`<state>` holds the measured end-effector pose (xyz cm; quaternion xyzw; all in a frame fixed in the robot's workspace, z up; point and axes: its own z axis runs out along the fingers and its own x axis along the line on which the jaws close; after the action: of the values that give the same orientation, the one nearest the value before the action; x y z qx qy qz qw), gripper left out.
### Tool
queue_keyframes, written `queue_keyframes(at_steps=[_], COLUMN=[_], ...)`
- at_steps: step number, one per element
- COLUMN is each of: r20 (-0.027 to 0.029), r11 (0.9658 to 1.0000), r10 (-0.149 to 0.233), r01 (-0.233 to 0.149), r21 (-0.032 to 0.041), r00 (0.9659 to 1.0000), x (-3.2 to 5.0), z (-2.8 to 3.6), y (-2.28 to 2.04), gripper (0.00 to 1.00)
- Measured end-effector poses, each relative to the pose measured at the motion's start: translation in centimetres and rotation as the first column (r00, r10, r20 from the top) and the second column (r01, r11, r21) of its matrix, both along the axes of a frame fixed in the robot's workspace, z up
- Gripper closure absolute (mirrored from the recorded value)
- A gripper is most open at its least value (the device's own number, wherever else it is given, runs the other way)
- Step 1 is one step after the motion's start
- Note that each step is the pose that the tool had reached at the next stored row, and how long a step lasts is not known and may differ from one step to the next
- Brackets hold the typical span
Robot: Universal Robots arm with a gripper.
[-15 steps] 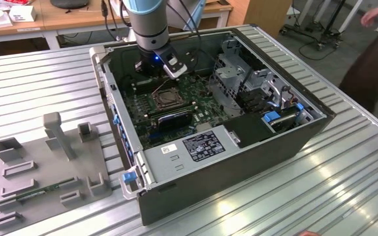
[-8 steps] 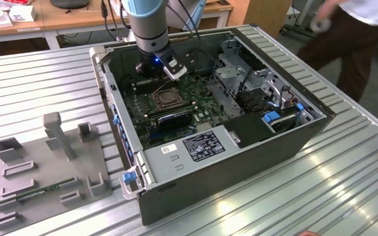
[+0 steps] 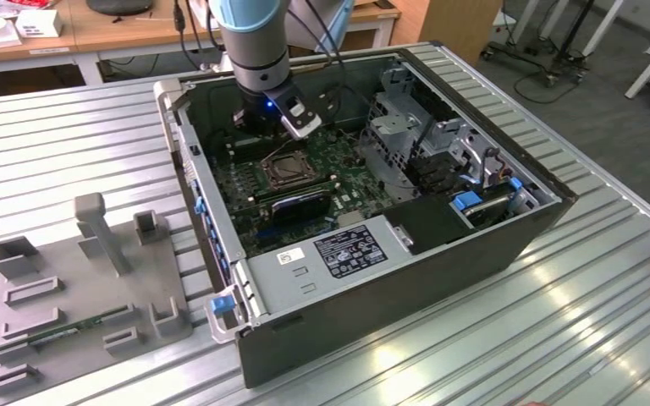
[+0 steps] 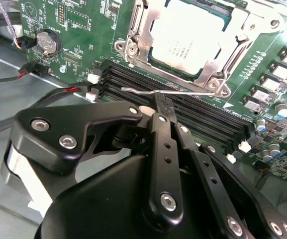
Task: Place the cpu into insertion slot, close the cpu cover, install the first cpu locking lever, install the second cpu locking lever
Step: 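Install the first cpu locking lever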
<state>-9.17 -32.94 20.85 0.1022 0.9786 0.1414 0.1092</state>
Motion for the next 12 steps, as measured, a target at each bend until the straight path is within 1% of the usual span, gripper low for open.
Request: queue_keyframes(at_steps=[8, 12], r20=[-0.0003, -0.0003], r11=[1.0, 1.0], r10=[0.0, 0.0], r01=[0.0, 0.0], r21=[-0.0003, -0.0007], r00=[1.0, 1.0], x=[-0.01, 0.0], z=[-0.45, -0.49], y=[-0.01, -0.01], gripper=[0.89, 0.89])
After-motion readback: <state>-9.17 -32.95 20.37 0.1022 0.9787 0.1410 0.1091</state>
